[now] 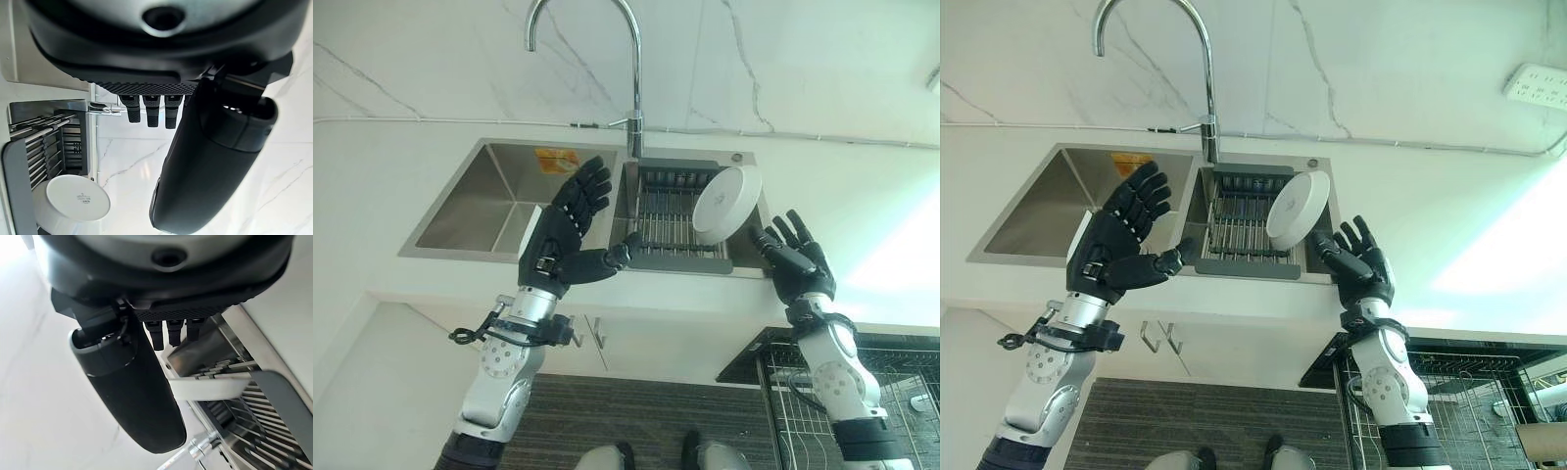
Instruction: Place the dishes in the dishwasher.
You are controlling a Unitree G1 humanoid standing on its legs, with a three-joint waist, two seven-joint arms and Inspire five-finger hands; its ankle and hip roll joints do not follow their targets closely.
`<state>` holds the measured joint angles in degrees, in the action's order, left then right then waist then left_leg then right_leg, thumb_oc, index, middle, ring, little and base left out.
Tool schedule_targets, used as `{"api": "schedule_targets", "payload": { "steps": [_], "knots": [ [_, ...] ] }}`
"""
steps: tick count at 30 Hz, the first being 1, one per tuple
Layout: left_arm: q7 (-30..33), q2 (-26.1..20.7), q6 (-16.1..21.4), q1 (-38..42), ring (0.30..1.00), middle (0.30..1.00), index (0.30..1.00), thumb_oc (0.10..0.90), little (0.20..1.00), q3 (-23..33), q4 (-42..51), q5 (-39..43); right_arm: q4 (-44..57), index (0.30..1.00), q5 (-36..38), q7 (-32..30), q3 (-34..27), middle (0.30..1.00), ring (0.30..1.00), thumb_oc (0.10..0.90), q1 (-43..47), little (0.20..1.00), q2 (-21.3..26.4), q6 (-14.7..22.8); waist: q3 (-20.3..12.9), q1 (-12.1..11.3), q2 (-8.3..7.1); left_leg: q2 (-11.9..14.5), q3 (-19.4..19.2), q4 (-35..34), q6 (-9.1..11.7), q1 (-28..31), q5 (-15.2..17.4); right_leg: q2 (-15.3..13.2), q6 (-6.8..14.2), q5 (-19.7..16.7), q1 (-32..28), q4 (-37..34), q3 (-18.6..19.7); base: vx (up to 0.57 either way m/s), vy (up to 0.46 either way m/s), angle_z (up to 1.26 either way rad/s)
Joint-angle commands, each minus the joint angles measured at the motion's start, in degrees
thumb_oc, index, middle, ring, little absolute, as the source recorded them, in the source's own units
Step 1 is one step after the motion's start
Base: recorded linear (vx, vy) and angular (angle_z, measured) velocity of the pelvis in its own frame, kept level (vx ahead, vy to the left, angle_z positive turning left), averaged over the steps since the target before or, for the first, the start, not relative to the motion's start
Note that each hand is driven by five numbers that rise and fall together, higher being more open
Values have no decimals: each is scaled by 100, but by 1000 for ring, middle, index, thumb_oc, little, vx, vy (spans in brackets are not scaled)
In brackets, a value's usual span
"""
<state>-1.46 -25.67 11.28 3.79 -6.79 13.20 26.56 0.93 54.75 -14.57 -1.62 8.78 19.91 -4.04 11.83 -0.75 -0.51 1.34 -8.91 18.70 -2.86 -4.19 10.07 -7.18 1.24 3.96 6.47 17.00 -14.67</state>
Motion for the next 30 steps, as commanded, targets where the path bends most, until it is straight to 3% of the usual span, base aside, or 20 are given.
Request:
{"api": "schedule_targets", "payload": {
  "steps": [1, 13, 30],
  "knots": [
    [81, -117, 461, 609, 900, 900, 900, 800, 900, -38, 249, -84, 39, 900, 214, 309, -169, 900, 900, 800, 678, 900, 15, 274, -533, -141, -115, 457, 350, -151, 464, 280, 617, -321, 643, 660, -400, 19, 60, 0, 0, 0],
    [63, -225, 330, 708, 900, 900, 900, 800, 900, -76, 115, 30, -739, 900, 854, 273, -175, 900, 900, 800, 1160, 900, 194, 60, -586, -286, -103, 456, 412, -151, 520, 272, 570, -279, 569, 771, -530, 19, 12, 22, -7, 3],
    [137, -351, 109, 940, 900, 900, 900, 800, 900, -191, -16, 178, -1699, 900, 965, 118, -120, 900, 900, 800, 1973, 900, 710, -306, -609, -432, -130, 418, 483, -151, 554, 240, 543, -280, 531, 832, -605, 19, -62, -3, 4, 2]
  ]
}}
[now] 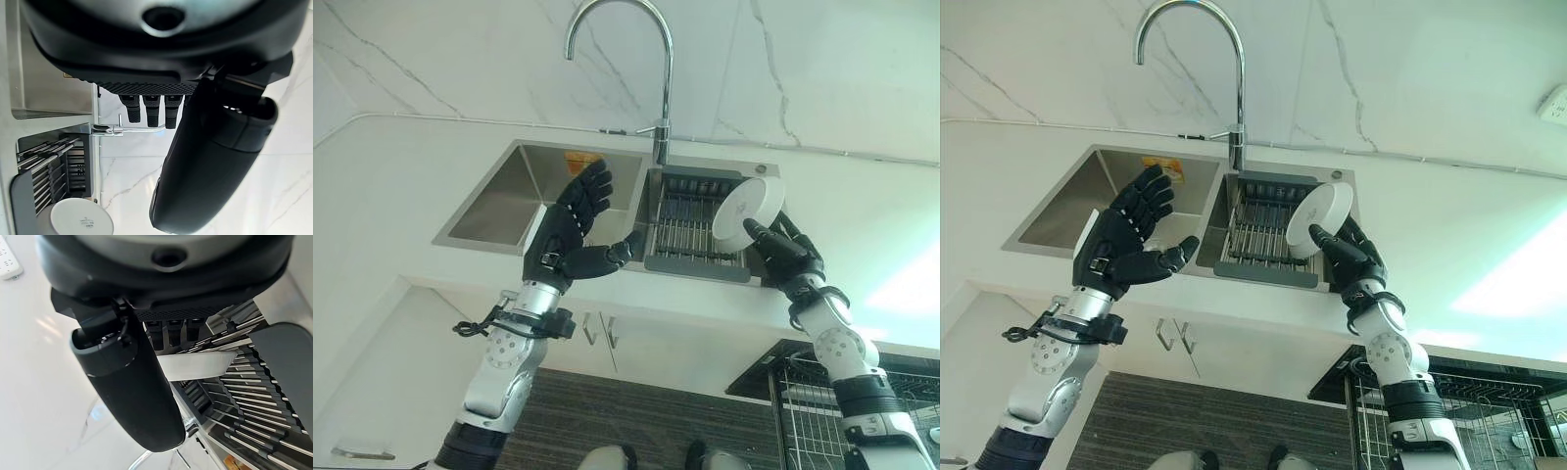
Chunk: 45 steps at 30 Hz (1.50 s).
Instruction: Place the dishes in the dishwasher.
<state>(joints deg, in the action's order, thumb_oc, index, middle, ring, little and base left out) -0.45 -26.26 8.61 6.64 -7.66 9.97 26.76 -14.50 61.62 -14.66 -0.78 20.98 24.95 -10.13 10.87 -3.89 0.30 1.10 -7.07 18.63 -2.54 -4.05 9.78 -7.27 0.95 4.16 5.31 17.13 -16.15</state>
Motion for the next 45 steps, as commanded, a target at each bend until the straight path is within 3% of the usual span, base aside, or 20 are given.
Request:
{"api": "schedule_targets", "payload": {
  "steps": [1, 20, 35, 36, 37, 38, 39, 45],
  "knots": [
    [39, -305, 374, 666, 900, 900, 900, 800, 900, -118, 295, 175, -214, 900, 280, 123, -187, 900, 900, 800, 787, 900, 231, 287, -515, -128, -213, 439, 302, -144, 521, 230, 571, -271, 559, 815, -496, 5, 80, 0, 0, 0],
    [21, -455, 261, 781, 900, 900, 900, 800, 900, -233, 179, 339, -1355, 900, 384, 313, -94, 900, 900, 800, 1452, 900, 739, 42, -539, -281, -234, 417, 361, -144, 545, 233, 542, -280, 538, 853, -585, 5, -13, -3, 0, 3],
    [68, -514, 242, 788, 900, 900, 900, 800, 900, -315, 188, 422, -1693, 900, 274, 39, -58, 900, 900, 800, 1865, 900, 902, 340, -553, -388, -220, 396, 432, -144, 564, 216, 515, -283, 527, 882, -628, 5, -61, 0, 0, 0],
    [80, -510, 256, 815, 900, 900, 900, 800, 900, -356, 157, 427, -1737, 644, 260, -80, -36, 644, 644, 629, 1956, 644, 892, 484, -556, -401, -214, 392, 439, -144, 564, 218, 515, -284, 524, 886, -632, 5, -65, 0, 0, 0],
    [74, -515, 262, 814, 900, 900, 900, 800, 900, -376, 149, 443, -1782, 448, 184, -152, -44, 448, 448, 499, 2007, 448, 877, 568, -566, -418, -206, 387, 451, -144, 563, 222, 517, -284, 522, 890, -640, 5, -73, 0, 0, 0],
    [70, -521, 266, 817, 900, 900, 900, 800, 900, -383, 142, 453, -1803, 359, 148, -193, -44, 359, 359, 439, 2026, 359, 877, 607, -569, -425, -203, 385, 454, -144, 563, 222, 516, -284, 522, 891, -644, 5, -75, 0, 0, 0],
    [75, -534, 269, 825, 900, 900, 900, 800, 900, -404, 134, 471, -1841, 300, 59, -278, -25, 300, 300, 400, 2059, 300, 880, 649, -575, -434, -201, 383, 460, -144, 565, 218, 512, -284, 523, 893, -646, 5, -73, 0, 0, 0],
    [83, -551, 245, 855, 900, 900, 900, 800, 900, -489, 103, 513, -2199, 300, 16, -342, 68, 300, 300, 400, 2254, 300, 997, 664, -588, -480, -194, 369, 488, -144, 569, 220, 504, -292, 516, 899, -662, 5, -101, 2, 7, 4]
  ]
}}
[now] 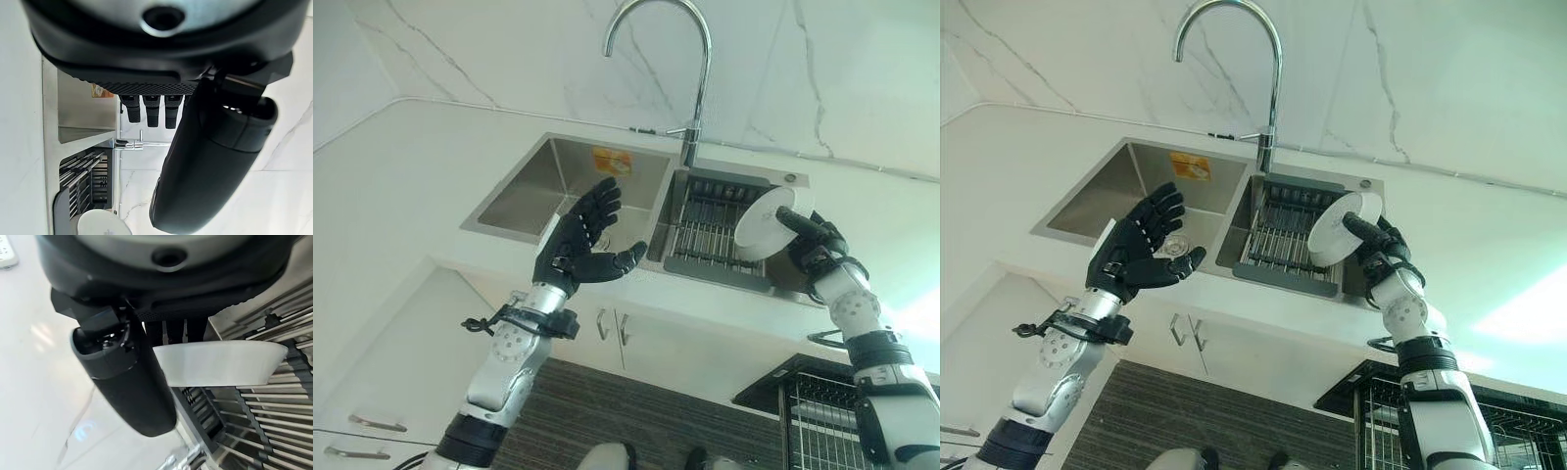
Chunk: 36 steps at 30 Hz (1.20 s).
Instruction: Place the dishes in the dishwasher.
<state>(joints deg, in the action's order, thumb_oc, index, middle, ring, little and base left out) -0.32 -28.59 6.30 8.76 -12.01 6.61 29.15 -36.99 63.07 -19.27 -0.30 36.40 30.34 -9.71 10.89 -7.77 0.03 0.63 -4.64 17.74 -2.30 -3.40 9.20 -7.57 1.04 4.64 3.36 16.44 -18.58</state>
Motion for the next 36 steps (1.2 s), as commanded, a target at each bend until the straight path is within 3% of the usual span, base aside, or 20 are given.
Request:
{"api": "schedule_targets", "payload": {
  "steps": [1, 5, 15, 21, 26, 33, 35, 36],
  "knots": [
    [54, -323, 493, 632, 900, 900, 900, 800, 900, -64, 417, 291, -11, 300, -141, 32, 17, 300, 300, 400, 759, 300, 485, 729, -590, -101, -162, 411, 246, -55, 543, 158, 559, -261, 504, 852, -472, 75, 140, 10, 28, 10],
    [96, -341, 505, 635, 900, 900, 900, 800, 900, -112, 434, 306, 19, 300, -434, -281, -4, 300, 300, 400, 807, 300, 493, 1052, -570, -122, -142, 399, 265, -55, 537, 164, 555, -276, 513, 839, -482, 75, 123, 2, 21, 6],
    [39, -333, 567, 445, 900, 900, 900, 800, 900, -34, 505, 297, 962, 300, -375, -200, -162, 300, 300, 400, 516, 300, 402, 1596, -565, -50, -127, 369, 240, -55, 502, 186, 574, -282, 537, 818, -462, 75, 192, 6, 15, 0],
    [-58, -256, 575, 181, 900, 900, 900, 800, 900, 174, 636, 252, 2582, 300, -529, -139, -350, 300, 300, 400, 109, 300, 249, 1993, -548, 77, -138, 343, 187, -55, 445, 193, 606, -284, 562, 791, -414, 75, 294, 7, 64, -2],
    [-297, -123, 643, -120, 900, 900, 900, 800, 900, 434, 790, 229, 4613, 300, -1197, 123, -584, 300, 300, 400, -748, 300, -233, 2699, -497, 301, -158, 277, 77, -55, 328, 184, 656, -337, 689, 659, -274, 75, 490, 0, 127, -18],
    [-948, -53, 870, -312, 900, 900, 900, 800, 900, 597, 1290, 383, 5601, 300, -1290, 523, -1038, 300, 300, 400, -1798, 300, -580, 3141, -364, 513, -188, 222, -38, -55, 211, 97, 689, -382, 908, 399, -5, 75, 767, -23, 93, -27],
    [-1167, -114, 921, -326, 900, 900, 900, 800, 900, 604, 1535, 479, 5832, 300, -1084, 616, -1100, 300, 300, 400, -2108, 300, -777, 3291, -272, 546, -213, 256, -119, -55, 196, 70, 715, -446, 1030, 236, 165, 75, 642, -163, -42, -48],
    [-1292, -176, 993, -302, 900, 900, 900, 800, 900, 657, 1660, 479, 5911, 300, -1055, 632, -1120, 300, 300, 400, -2250, 300, -965, 3456, -205, 547, -210, 346, -266, -55, 171, 46, 704, -488, 1070, 135, 129, 75, 358, -306, -88, -59]
  ]
}}
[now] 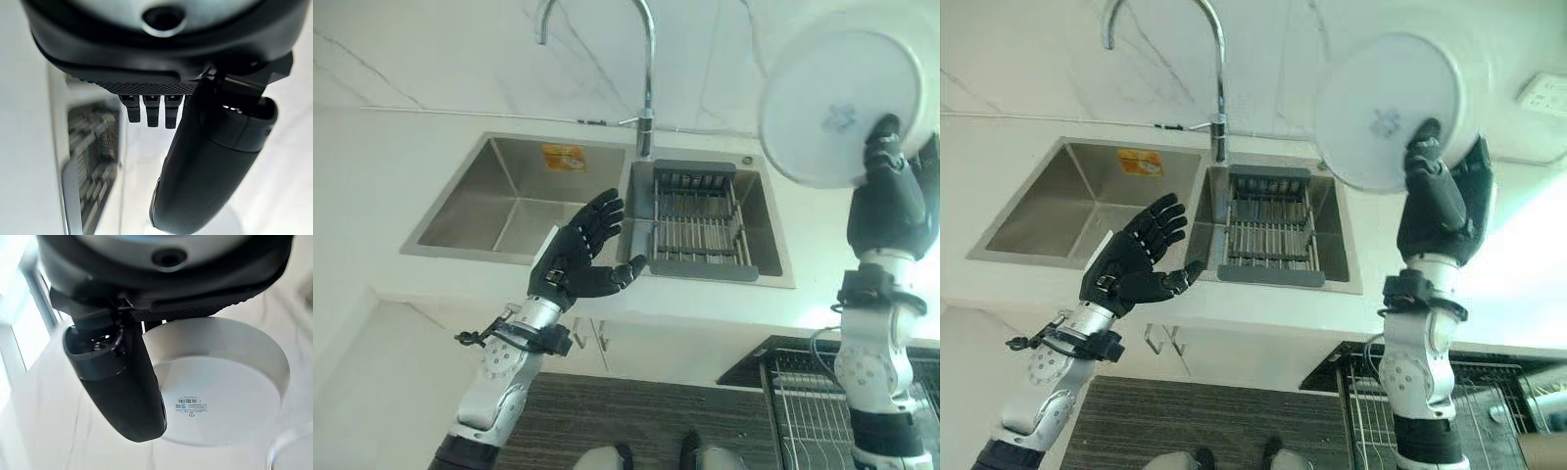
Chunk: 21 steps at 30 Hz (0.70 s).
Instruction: Place the dishes in the dishwasher.
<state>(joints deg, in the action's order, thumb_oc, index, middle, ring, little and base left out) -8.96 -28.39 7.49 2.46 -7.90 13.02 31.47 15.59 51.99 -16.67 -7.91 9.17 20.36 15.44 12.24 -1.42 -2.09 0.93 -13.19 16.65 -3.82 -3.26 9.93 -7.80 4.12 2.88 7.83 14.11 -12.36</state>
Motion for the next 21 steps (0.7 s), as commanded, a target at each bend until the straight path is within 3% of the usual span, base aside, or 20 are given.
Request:
{"api": "schedule_targets", "payload": {
  "steps": [1, 3, 5, 10, 14, 21],
  "knots": [
    [-414, -265, 930, 392, 900, 900, 900, 800, 900, 256, 1053, 249, 623, 300, 140, 438, -338, 300, 300, 400, 450, 300, 4, 1078, -295, -109, 33, 382, 470, 54, 302, 11, 614, -474, 740, 313, -421, 307, -466, -334, -84, -60],
    [-339, -443, 1046, 639, 900, 900, 900, 800, 900, 213, 1019, 369, 464, 300, 238, 510, -233, 300, 300, 400, 515, 300, 34, 1422, -265, -188, 121, 502, 204, 54, 265, -126, 498, -551, 649, 99, -746, 307, -891, -329, -93, -87],
    [-382, -494, 1077, 795, 900, 900, 900, 800, 900, 205, 942, 352, 432, 300, 211, 550, -192, 300, 300, 400, 559, 300, -17, 1529, -258, -246, 168, 537, 88, 54, 253, -167, 443, -616, 616, -72, -1000, 307, -1023, -269, -209, -76],
    [-895, -560, 831, 855, 900, 900, 900, 800, 900, 388, 1167, 668, 676, 300, 86, 484, -243, 300, 300, 400, 312, 300, -237, 1282, -378, -380, 206, 763, -390, 54, 519, -297, 233, -824, 568, 636, -1142, 307, -1353, -160, -321, -89],
    [-1237, -477, 357, 742, 900, 900, 900, 800, 900, 282, 1419, 748, 764, 300, 175, 405, -276, 300, 300, 400, 165, 300, -145, 1164, -404, -129, 285, 1062, -605, 54, 754, -269, 67, -701, 591, 859, -925, 307, -1227, -71, -290, -52],
    [-2033, -473, -561, 470, 900, 900, 900, 800, 900, -192, 1425, 1398, 671, 300, 253, 269, -155, 300, 300, 400, 222, 300, 40, 1188, -346, 200, 494, 1292, -793, 54, 864, -315, -80, -490, 375, 909, -732, 307, -1013, -47, -108, -26]
  ]
}}
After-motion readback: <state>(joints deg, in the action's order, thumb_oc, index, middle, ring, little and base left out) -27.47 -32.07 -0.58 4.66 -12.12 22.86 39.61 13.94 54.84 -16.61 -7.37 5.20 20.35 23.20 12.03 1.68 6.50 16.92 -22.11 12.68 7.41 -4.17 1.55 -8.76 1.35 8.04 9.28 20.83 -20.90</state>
